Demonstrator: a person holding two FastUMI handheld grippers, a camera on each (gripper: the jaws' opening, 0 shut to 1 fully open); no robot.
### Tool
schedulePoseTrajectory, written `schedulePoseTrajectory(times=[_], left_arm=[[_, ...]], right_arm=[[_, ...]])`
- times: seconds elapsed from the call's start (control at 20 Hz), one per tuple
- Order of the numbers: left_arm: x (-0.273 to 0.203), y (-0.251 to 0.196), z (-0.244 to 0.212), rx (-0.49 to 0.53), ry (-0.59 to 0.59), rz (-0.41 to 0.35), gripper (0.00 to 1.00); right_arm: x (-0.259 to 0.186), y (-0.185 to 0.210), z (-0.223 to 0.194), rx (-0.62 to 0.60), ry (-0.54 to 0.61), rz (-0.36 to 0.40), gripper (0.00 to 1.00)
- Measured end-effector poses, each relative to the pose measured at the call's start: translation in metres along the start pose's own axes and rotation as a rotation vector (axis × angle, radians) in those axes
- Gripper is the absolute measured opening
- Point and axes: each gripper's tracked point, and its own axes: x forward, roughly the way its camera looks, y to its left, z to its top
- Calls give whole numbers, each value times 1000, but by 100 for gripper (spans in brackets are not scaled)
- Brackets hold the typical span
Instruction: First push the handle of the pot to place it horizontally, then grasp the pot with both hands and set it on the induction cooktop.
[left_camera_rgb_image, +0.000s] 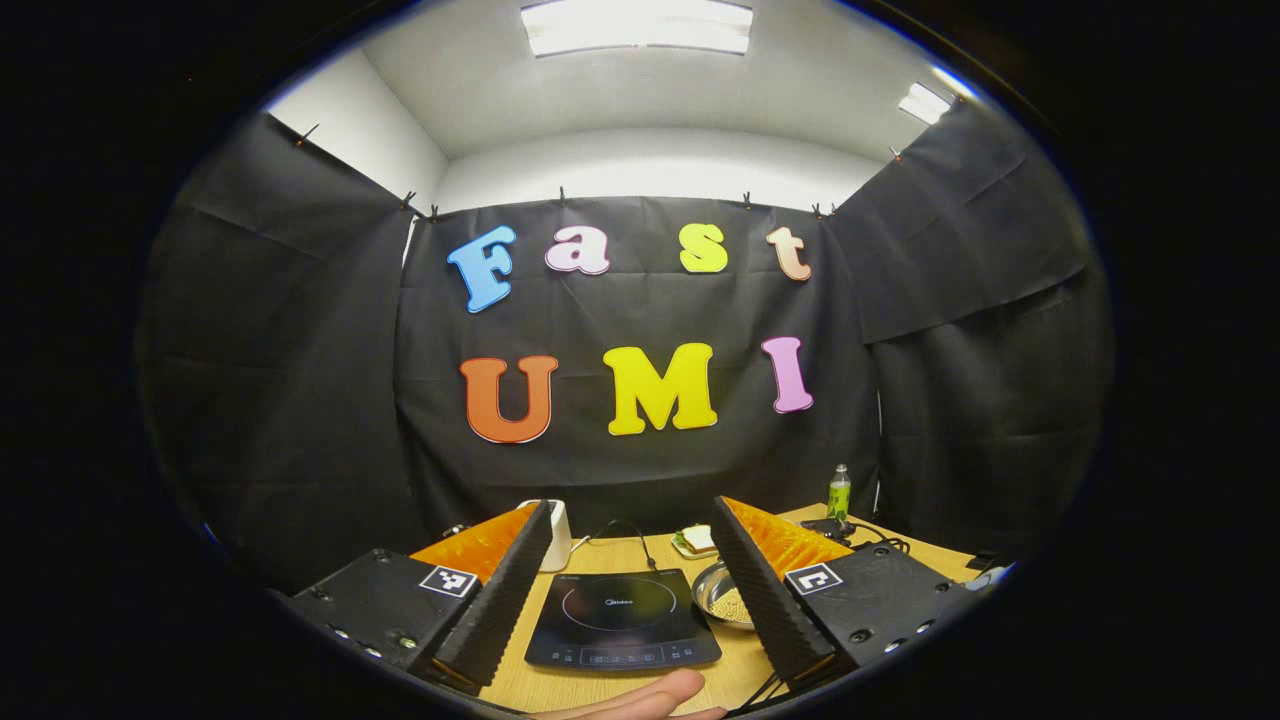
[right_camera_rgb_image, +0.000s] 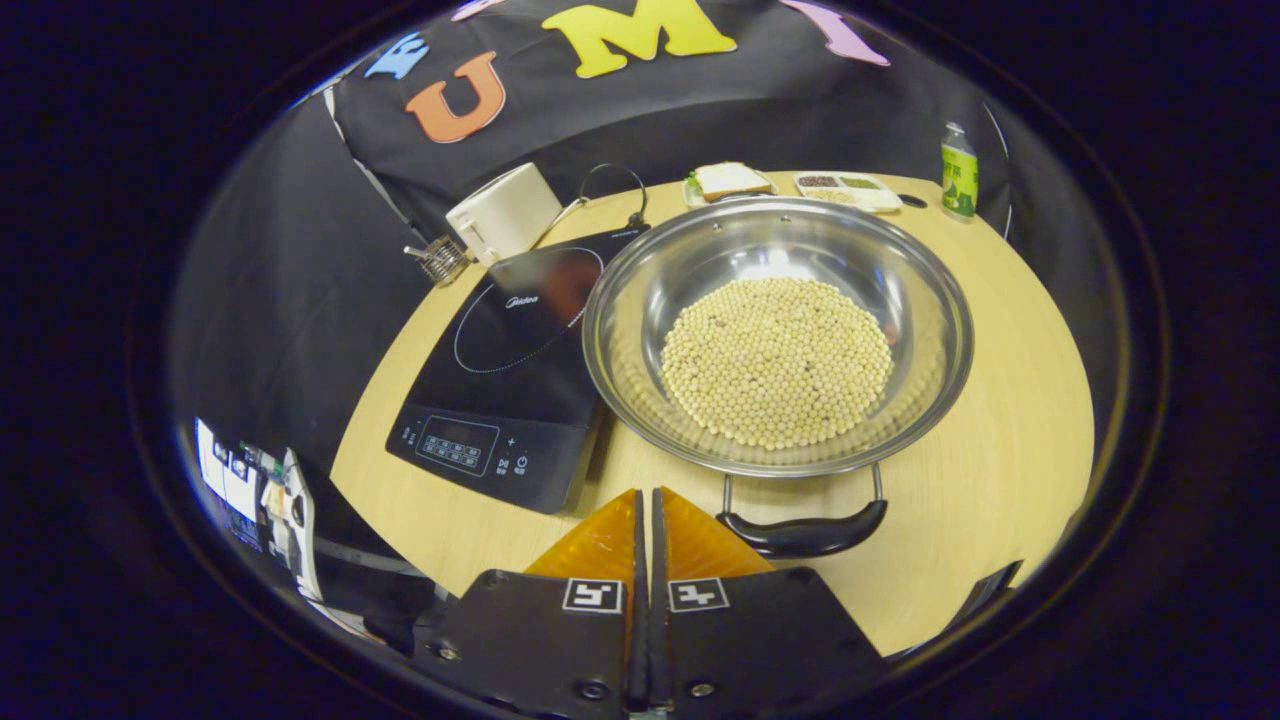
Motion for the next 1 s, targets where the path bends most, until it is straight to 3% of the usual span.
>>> schedulePoseTrajectory(times=[0.35,0.7,1.0], left_arm=[[3,-3,1,-4,6,-2,96],[-4,-4,10,-45,-15,-2,96],[-3,-11,4,-20,4,-11,96]], right_arm=[[3,-11,-9,37,18,25,3],[-2,-34,-12,21,12,6,1],[-5,-68,-16,25,17,-37,4]])
